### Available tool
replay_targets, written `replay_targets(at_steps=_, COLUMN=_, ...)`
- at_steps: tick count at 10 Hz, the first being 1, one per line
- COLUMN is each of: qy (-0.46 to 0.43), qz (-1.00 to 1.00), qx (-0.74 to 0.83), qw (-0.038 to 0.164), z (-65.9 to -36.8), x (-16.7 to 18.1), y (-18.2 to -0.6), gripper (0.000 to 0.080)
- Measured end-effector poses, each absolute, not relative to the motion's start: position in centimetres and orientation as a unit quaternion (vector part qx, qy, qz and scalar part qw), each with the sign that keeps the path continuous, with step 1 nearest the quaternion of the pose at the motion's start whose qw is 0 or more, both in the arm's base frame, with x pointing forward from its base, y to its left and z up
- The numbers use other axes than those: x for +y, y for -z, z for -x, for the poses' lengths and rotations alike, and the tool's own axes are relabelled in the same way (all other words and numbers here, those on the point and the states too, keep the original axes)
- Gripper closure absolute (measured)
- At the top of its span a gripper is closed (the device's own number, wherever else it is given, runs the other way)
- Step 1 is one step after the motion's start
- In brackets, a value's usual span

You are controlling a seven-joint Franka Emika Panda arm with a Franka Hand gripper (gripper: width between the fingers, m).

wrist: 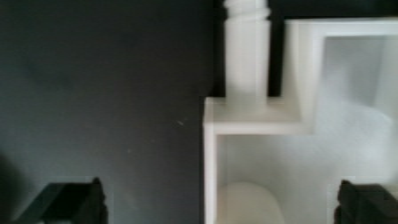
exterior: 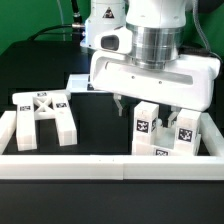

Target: Assemble chair

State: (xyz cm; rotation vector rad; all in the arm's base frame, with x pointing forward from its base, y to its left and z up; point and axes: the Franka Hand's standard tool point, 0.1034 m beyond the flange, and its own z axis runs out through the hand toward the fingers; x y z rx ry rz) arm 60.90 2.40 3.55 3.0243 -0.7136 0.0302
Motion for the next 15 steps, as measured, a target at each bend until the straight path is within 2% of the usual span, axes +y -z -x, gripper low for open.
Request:
replay_targets(at_steps=7, qy=-0.007, qz=-0.974, qx=-0.225, qw=0.025, z=-60.3, x=2.5, y=-1.0, gripper=0.0150)
replay_targets(at_steps=8, qy=-0.006, qz=-0.974, qx=-0.225, qw=0.026, z=-60.2, x=2.5, y=-0.9, gripper=0.0179)
replay_targets(at_steps=9, qy=-0.006, qz=-0.974, qx=-0.225, qw=0.026, z=-60.2, x=2.5, y=-0.9, gripper=0.0327)
replay_targets(at_steps=10, qy=-0.006, qz=-0.974, qx=-0.225, qw=0.025, z=-60.2, x=2.5, y=-0.9, gripper=0.0327)
replay_targets(at_steps=13, qy=-0.006, qz=-0.974, qx=-0.225, qw=0.025, z=-60.2, x=2.4, y=-0.9, gripper=0.0749)
replay_targets(at_steps=15, qy=-0.009, qz=-0.974, qx=-0.226, qw=0.024, z=-60.4, x=2.5, y=-1.2, gripper=0.0760)
